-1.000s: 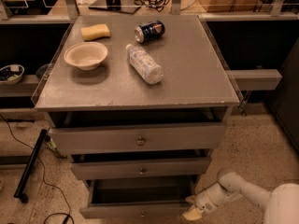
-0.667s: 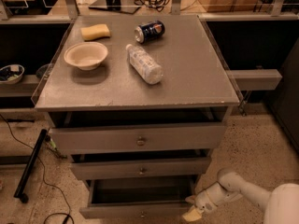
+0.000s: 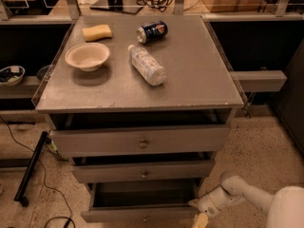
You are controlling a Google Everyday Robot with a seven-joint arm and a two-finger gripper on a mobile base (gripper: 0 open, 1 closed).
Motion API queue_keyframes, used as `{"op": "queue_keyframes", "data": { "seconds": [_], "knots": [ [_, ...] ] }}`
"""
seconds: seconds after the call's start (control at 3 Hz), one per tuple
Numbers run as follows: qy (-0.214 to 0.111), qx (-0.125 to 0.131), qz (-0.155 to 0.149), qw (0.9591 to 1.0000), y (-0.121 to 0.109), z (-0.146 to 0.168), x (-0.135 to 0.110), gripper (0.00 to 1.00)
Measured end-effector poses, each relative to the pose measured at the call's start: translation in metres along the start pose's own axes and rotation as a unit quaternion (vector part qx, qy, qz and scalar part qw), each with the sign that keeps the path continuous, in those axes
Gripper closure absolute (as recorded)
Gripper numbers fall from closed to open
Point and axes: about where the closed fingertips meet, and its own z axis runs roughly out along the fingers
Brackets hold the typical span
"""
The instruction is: Open bottom drawer
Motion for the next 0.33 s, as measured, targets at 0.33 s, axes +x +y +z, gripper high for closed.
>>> {"op": "queue_keyframes", "data": {
  "seconds": [0.33],
  "knots": [
    [0.000,0.000,0.000,1.0000,0.0000,0.0000,0.0000,0.00]
  ]
}}
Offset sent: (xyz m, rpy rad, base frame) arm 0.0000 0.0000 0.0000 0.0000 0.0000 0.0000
